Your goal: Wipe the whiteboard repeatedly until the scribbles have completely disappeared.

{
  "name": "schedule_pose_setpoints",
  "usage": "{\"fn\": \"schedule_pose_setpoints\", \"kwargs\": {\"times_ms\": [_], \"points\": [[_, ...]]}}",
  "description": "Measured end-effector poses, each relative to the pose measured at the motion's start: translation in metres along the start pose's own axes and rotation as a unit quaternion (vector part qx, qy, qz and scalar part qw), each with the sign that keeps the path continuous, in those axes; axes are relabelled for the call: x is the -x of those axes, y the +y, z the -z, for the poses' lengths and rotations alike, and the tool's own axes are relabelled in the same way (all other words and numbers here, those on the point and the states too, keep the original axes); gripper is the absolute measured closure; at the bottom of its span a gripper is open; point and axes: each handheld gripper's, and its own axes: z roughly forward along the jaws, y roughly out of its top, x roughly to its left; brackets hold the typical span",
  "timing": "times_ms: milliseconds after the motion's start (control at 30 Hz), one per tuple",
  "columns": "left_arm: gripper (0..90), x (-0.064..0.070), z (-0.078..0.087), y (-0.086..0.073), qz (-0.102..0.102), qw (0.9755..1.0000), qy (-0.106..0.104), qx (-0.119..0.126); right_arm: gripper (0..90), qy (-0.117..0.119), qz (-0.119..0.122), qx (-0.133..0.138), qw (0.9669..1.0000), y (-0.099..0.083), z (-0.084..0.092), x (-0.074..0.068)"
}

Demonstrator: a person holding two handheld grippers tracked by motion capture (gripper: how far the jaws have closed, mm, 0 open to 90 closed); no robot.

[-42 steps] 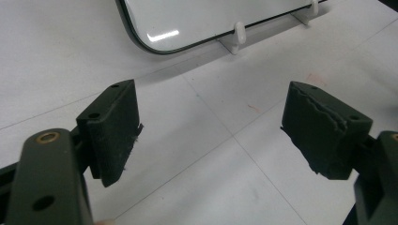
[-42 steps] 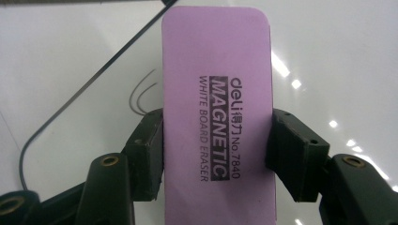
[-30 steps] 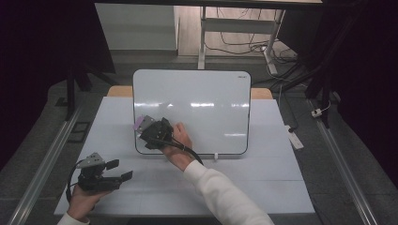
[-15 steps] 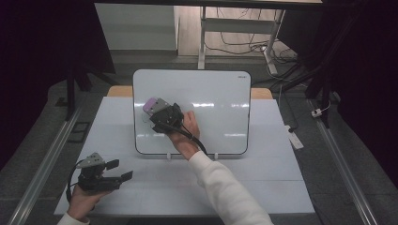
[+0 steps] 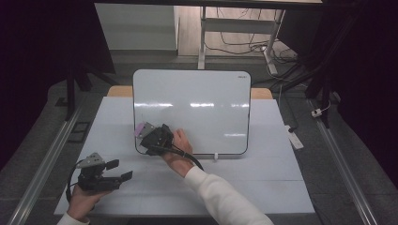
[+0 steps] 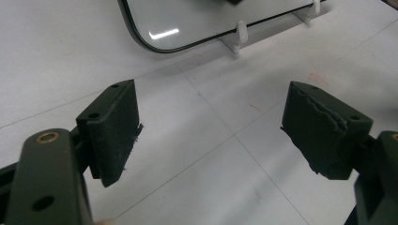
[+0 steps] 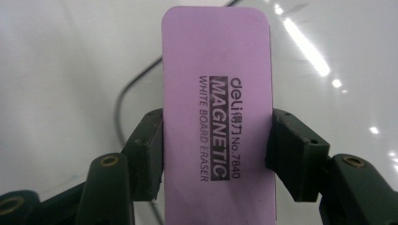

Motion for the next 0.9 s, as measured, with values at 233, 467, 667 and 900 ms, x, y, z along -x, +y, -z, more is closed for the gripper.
{"fn": "schedule_pose_setpoints", "kwargs": {"times_ms": [233, 467, 667, 900], "points": [[19.8, 0.000, 0.000, 0.000, 0.000, 1.0000, 0.001, 0.001, 40.2, -0.044, -0.045, 0.025, 0.9977, 0.012, 0.012, 0.041], [19.8, -0.002, 0.000, 0.000, 0.003, 1.0000, 0.002, 0.001, 40.2, -0.056, -0.044, 0.030, 0.9970, 0.041, 0.007, 0.058], [19.8, -0.002, 0.001, -0.001, 0.003, 1.0000, 0.003, 0.002, 40.2, -0.022, -0.006, 0.011, 0.9997, 0.041, -0.004, 0.029], [19.8, -0.001, 0.000, 0.000, 0.001, 1.0000, 0.002, 0.002, 40.3, 0.011, 0.012, -0.009, 0.9998, 0.022, -0.005, 0.010]]}}
